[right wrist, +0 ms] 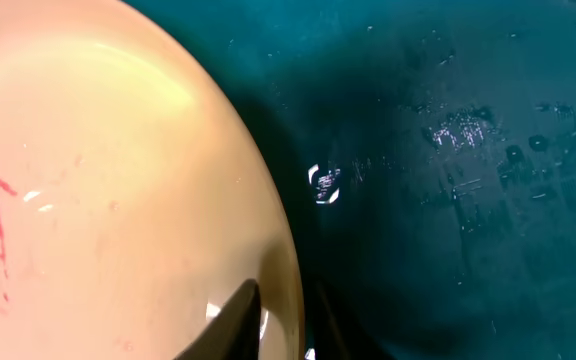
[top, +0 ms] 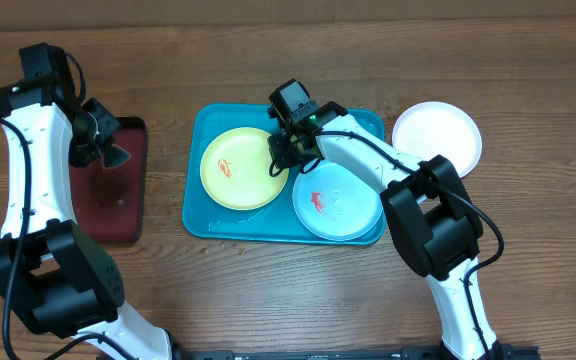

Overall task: Clean dirty plates on tray and stack at the side
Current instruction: 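Lower the sponge into the black tray water with the left gripper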

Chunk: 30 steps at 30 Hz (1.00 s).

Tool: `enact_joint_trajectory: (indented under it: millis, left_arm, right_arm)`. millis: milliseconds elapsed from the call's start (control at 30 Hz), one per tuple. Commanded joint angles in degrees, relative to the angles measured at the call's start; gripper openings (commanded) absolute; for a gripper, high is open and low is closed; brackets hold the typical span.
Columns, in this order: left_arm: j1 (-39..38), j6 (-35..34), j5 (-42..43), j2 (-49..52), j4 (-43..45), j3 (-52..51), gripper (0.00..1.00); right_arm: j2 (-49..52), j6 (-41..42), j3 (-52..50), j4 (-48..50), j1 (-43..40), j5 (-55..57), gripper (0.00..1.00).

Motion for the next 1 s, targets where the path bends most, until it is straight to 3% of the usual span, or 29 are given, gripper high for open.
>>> enact_joint_trajectory:
  millis: [0,267,833,867,967]
  left_arm:
    - [0.42,1.18,-1.92,1.53,0.55,0.15,0.04]
    - [0.7,1.18,-7.04,5.62,2.97,0.15,0.04]
    - [5.33,2.71,-1.11,17.55,3.21,0.15,0.04]
    - [5.33,2.69,-1.11,18.08,3.08,0.15,0.07]
    - [5.35,2.69,-1.25,18.64,3.13,0.15,0.36]
  right_arm:
    - [-1.46,1.9,-0.59,0.59,0.35,-0.39,0.12]
    - [0.07,3.17,-0.59,0.57,0.44,-0.46,0.06]
    - [0.07,3.17,-0.59,2.32,1.55,-0.39,0.07]
    - [0.07,3.17,-0.59,2.32,1.55,-0.39,0.07]
    - [0.07,3.17,-0.59,2.21,1.55,-0.42,0.07]
